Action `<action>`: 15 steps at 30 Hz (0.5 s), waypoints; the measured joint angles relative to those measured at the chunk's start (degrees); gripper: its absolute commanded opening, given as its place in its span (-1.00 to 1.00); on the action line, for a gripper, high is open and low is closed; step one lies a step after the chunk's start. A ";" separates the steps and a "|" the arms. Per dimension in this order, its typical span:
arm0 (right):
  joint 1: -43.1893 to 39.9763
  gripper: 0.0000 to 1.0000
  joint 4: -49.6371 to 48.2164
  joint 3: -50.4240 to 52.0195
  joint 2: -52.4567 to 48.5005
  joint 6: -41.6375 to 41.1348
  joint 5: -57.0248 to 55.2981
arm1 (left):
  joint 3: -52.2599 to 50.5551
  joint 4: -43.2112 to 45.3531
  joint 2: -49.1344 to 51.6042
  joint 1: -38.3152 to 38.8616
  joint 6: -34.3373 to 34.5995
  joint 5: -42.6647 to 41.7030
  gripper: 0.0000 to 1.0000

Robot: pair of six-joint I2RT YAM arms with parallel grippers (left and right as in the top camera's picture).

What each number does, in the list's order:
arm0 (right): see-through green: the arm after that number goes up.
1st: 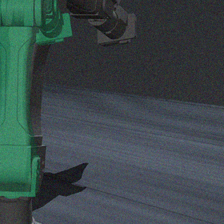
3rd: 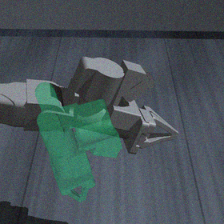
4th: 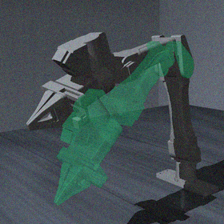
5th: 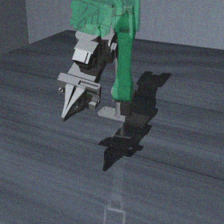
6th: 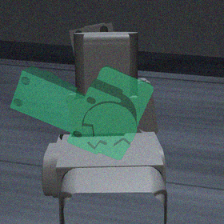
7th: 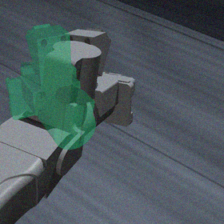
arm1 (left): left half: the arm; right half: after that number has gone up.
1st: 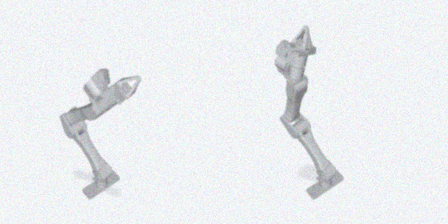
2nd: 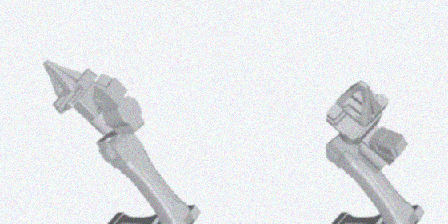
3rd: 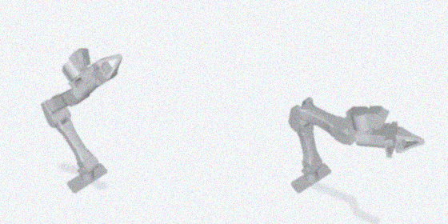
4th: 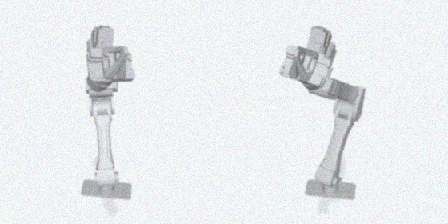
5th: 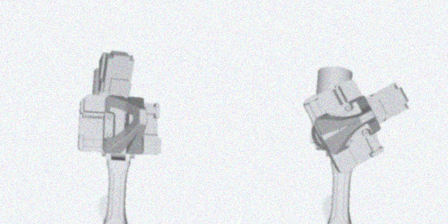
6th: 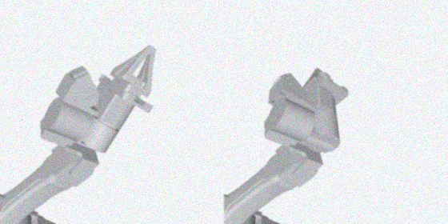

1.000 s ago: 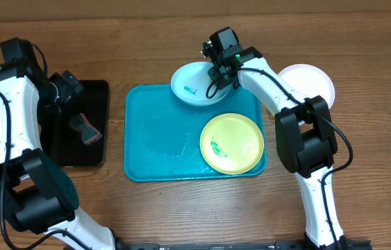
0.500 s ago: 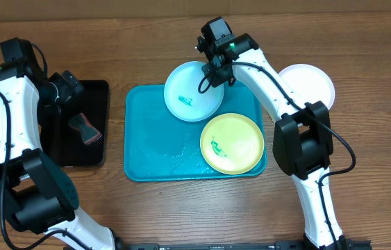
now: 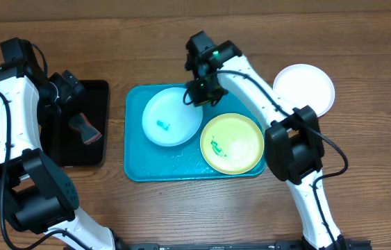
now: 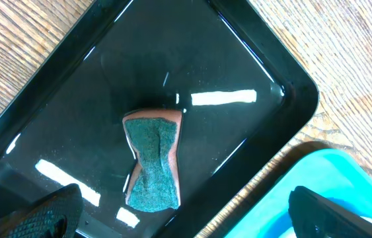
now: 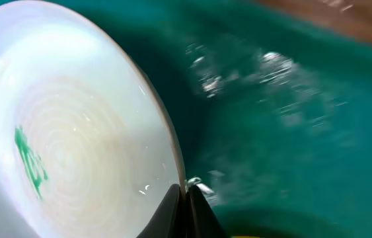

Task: Clean dirty plates on tray and stack at the side

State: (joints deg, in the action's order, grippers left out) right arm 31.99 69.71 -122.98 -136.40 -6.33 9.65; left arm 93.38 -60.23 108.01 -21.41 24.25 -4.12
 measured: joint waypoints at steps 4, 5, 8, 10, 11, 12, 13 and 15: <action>2.32 -0.35 -2.19 2.19 0.00 -4.02 0.44 | 0.00 0.00 0.00 0.00 0.00 0.00 1.00; 2.86 -0.29 -3.41 3.50 0.00 -4.50 0.00 | 0.00 0.00 0.00 -0.02 0.00 0.00 1.00; 4.17 -0.25 -6.71 7.74 -0.09 -5.90 -2.21 | 0.00 0.00 0.00 -0.02 0.00 0.00 1.00; 4.46 -0.26 -8.63 9.79 -0.09 -6.12 -2.91 | 0.00 0.00 0.00 0.00 0.00 0.00 1.00; 4.44 -0.26 -9.44 10.32 -0.04 -6.36 -3.06 | 0.00 0.02 0.00 0.00 0.00 0.00 1.00; 4.42 -0.31 -10.19 10.54 0.09 -6.47 -3.21 | 0.00 0.00 0.00 0.00 0.00 0.00 1.00; 4.37 -0.34 -11.04 10.73 0.15 -6.58 -3.34 | 0.00 0.00 0.00 -0.02 0.00 0.00 1.00; 4.37 -0.49 -12.04 11.13 0.22 -6.82 -3.56 | 0.00 0.00 0.00 -0.02 0.00 0.00 1.00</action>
State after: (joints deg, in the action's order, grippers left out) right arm 36.36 57.67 -111.85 -136.18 -13.15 6.09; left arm 93.38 -60.23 108.01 -21.43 24.25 -4.12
